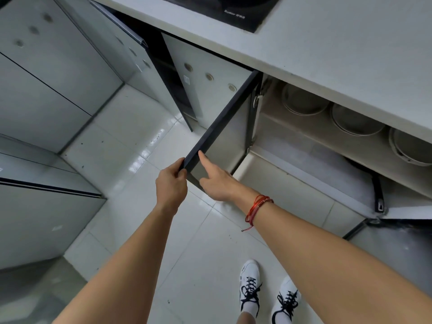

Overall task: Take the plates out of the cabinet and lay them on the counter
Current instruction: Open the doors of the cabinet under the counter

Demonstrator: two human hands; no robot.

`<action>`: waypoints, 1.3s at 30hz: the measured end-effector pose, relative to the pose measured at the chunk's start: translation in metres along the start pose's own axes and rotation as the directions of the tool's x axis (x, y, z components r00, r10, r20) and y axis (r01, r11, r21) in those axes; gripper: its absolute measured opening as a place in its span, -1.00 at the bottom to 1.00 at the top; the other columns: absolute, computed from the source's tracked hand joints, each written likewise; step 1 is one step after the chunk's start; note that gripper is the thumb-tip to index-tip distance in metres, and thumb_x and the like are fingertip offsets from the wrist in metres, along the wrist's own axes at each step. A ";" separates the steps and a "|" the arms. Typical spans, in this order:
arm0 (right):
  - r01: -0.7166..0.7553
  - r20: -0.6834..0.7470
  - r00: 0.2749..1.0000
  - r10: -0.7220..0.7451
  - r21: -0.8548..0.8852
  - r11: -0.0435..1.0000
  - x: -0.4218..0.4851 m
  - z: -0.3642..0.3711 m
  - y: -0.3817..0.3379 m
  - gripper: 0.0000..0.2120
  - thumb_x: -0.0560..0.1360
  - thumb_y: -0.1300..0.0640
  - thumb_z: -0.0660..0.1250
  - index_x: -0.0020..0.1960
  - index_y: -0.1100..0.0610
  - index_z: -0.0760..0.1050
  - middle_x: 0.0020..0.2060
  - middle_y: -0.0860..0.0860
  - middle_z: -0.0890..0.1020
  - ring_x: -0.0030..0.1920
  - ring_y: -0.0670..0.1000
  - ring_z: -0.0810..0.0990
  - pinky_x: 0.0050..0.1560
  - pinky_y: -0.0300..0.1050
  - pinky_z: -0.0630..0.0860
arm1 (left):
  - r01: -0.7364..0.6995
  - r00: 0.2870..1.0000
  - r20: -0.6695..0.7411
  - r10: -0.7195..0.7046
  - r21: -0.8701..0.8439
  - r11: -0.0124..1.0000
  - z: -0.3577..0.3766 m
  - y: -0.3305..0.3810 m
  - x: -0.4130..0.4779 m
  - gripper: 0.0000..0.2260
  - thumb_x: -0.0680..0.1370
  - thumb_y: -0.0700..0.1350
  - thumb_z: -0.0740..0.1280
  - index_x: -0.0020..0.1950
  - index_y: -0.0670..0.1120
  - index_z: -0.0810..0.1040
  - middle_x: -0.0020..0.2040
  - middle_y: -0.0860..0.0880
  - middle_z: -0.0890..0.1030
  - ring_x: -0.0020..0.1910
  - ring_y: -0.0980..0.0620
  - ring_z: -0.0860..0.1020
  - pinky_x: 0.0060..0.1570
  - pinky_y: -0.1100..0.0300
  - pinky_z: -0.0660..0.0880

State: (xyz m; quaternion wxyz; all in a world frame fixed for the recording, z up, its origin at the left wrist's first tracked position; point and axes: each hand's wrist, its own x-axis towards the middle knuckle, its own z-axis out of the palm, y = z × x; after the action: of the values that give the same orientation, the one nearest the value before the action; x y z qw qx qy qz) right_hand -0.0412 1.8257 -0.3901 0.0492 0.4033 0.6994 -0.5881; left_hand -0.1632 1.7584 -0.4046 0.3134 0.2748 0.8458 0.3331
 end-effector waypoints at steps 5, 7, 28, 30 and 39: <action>-0.010 0.008 1.000 0.010 0.012 1.000 -0.002 0.002 0.013 -0.28 0.58 0.28 0.08 0.62 -0.03 -0.17 0.62 -0.04 -0.03 0.60 0.06 0.02 0.56 0.03 0.10 | -0.032 0.999 -0.012 0.033 0.055 0.998 -0.001 0.006 -0.006 -0.68 0.60 -0.26 0.15 0.07 0.08 0.60 -0.21 -0.02 0.45 -0.33 0.05 0.32 -0.32 0.20 0.30; -0.022 -0.008 1.000 0.022 0.011 1.000 -0.009 -0.002 0.019 -0.29 0.58 0.27 0.08 0.62 -0.03 -0.15 0.61 -0.01 0.02 0.58 0.08 0.11 0.54 0.03 0.15 | -0.059 0.998 -0.022 0.061 0.097 0.994 0.000 0.008 -0.012 -0.76 0.61 -0.23 0.17 0.03 0.07 0.53 -0.10 -0.02 0.49 -0.16 -0.03 0.42 -0.17 0.16 0.36; -0.325 -0.625 0.691 0.363 0.180 0.929 -0.280 -0.148 0.192 -0.30 0.57 0.15 0.24 0.62 -0.01 0.00 0.57 0.04 0.18 0.55 0.07 0.20 0.48 0.02 0.24 | -0.451 0.829 0.444 0.338 0.175 0.875 0.178 0.120 -0.145 -0.53 0.55 -0.04 0.36 0.44 -0.11 0.40 0.40 -0.09 0.41 0.37 -0.07 0.40 0.30 0.18 0.29; -0.331 -0.666 0.637 0.388 0.219 0.918 -0.312 -0.152 0.209 -0.30 0.56 0.16 0.24 0.61 -0.01 0.01 0.56 0.06 0.20 0.53 0.09 0.22 0.47 0.08 0.27 | -0.472 0.790 0.512 0.337 0.157 0.868 0.203 0.131 -0.167 -0.51 0.56 -0.02 0.35 0.46 -0.11 0.38 0.42 -0.09 0.39 0.37 -0.08 0.40 0.33 0.13 0.31; -0.334 -0.762 0.362 0.537 0.432 0.838 -0.415 -0.140 0.273 -0.32 0.55 0.22 0.27 0.59 0.03 0.07 0.52 0.03 0.24 0.51 0.04 0.22 0.43 -0.03 0.23 | -0.495 0.596 0.768 0.235 0.120 0.861 0.304 0.153 -0.271 -0.49 0.55 0.07 0.34 0.46 -0.07 0.37 0.41 -0.09 0.40 0.34 -0.09 0.43 0.35 0.00 0.38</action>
State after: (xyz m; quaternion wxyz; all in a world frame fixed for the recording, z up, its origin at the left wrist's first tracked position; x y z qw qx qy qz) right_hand 0.4636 1.7320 -0.3361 -0.1930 0.8143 0.4302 -0.3386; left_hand 0.2698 1.7907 -0.3754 0.4985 0.6010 0.6149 0.1106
